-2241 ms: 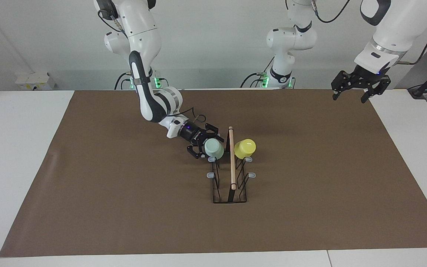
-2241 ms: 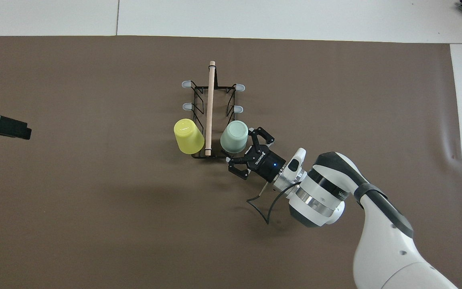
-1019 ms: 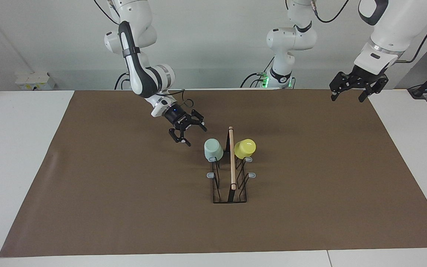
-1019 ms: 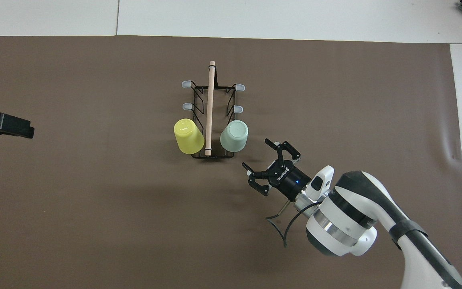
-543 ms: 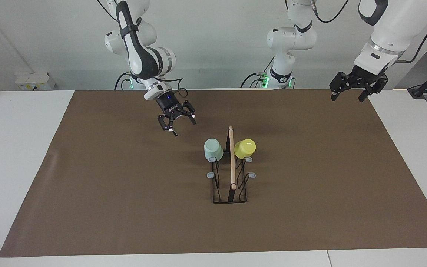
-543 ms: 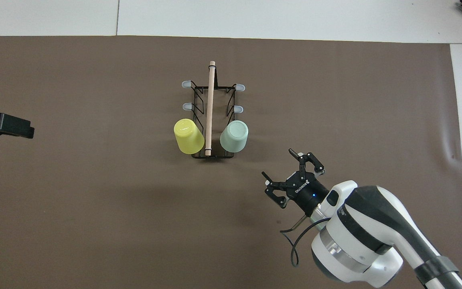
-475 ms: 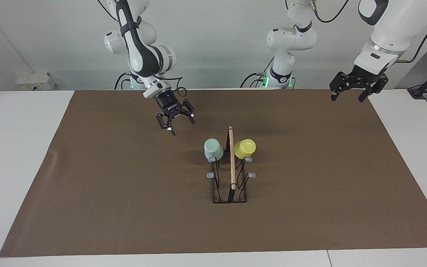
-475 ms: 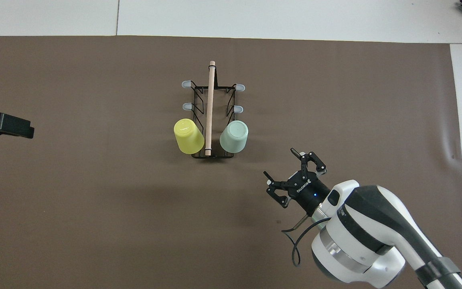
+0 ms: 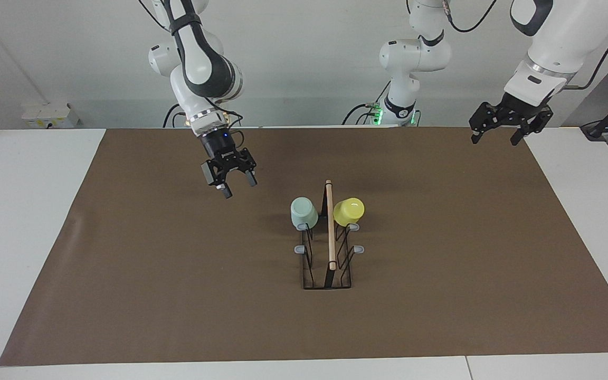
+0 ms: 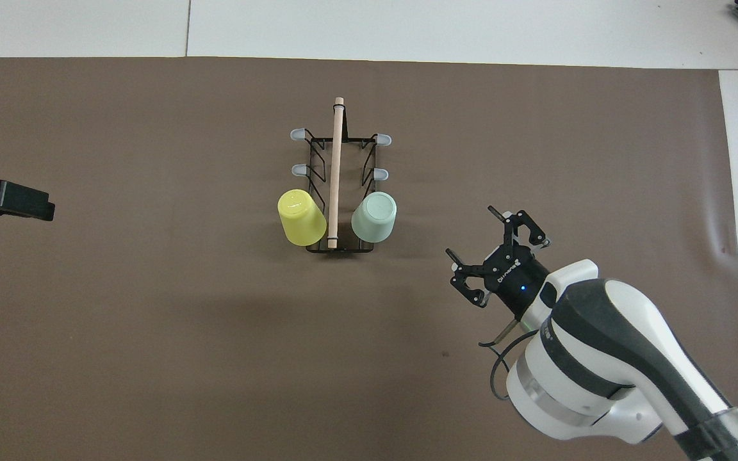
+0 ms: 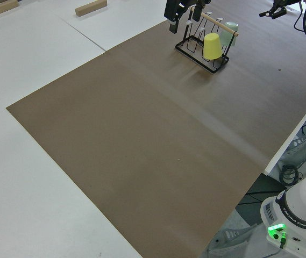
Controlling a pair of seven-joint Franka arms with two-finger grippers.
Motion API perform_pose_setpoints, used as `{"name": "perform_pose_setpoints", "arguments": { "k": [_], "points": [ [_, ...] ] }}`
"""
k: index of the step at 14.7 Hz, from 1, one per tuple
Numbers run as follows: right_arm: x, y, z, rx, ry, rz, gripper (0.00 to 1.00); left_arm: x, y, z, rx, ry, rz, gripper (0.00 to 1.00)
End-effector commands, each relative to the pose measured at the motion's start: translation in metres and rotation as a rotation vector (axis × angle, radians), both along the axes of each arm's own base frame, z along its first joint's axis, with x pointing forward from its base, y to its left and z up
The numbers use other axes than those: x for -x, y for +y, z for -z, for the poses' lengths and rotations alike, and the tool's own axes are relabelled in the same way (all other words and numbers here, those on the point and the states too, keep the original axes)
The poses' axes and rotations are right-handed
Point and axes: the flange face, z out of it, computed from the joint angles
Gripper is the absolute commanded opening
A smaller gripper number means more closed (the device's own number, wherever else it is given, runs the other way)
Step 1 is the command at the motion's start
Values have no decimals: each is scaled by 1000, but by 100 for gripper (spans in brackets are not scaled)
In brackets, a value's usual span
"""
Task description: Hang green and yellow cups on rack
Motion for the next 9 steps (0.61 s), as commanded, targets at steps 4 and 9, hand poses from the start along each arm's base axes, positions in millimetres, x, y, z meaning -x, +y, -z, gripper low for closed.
{"name": "perform_pose_setpoints", "arguments": {
  "k": [4, 9],
  "points": [
    [-59, -75, -13, 260, -107, -187, 100, 10, 0, -2, -2, -1, -12, 100],
    [-98, -161, -56, 238, 95, -418, 100, 10, 0, -2, -2, -1, -12, 100]
  ]
}}
